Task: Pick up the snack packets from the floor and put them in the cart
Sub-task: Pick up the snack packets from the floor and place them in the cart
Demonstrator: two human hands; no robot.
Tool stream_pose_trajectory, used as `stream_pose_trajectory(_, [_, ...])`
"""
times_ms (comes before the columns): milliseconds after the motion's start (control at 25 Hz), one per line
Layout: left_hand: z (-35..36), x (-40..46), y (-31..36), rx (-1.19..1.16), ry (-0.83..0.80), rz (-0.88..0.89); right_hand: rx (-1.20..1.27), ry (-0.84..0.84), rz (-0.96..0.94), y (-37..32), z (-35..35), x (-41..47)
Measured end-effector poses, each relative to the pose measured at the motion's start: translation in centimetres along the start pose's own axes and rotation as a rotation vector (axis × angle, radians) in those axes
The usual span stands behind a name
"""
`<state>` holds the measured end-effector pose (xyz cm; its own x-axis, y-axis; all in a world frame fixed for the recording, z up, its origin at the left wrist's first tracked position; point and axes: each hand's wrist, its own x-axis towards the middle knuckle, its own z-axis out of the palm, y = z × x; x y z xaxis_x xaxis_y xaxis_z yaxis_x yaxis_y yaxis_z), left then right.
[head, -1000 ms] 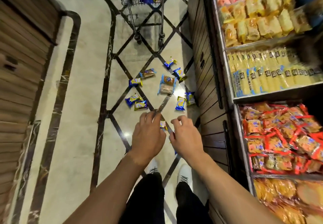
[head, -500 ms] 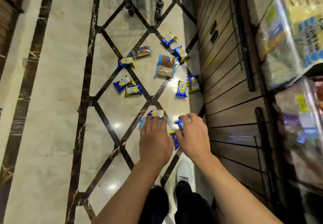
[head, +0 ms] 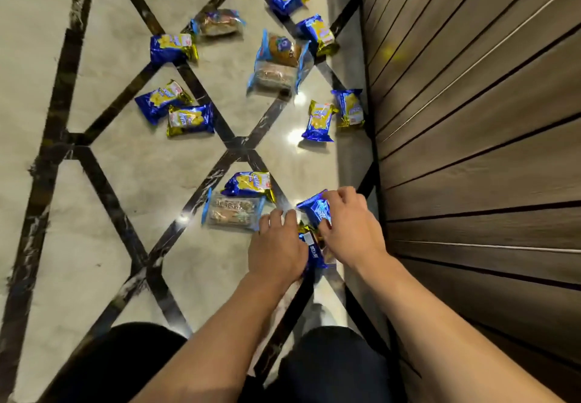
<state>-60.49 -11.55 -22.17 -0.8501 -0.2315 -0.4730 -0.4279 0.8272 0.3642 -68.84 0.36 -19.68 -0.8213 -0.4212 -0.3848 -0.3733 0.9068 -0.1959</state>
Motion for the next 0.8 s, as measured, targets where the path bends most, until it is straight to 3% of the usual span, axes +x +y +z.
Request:
stream_pose_trajectory(360, [14.2, 8.1, -2.0, -0.132, -0.13, -0.166, -0.094, -0.109, 0.038, 5.4, 12.5, 7.9])
stream_pose_trajectory(800, [21.6, 7.7, -1.6, -0.275, 0.069, -0.347, -0.152, -0.204, 0.036, 6.9, 18.8, 11.3])
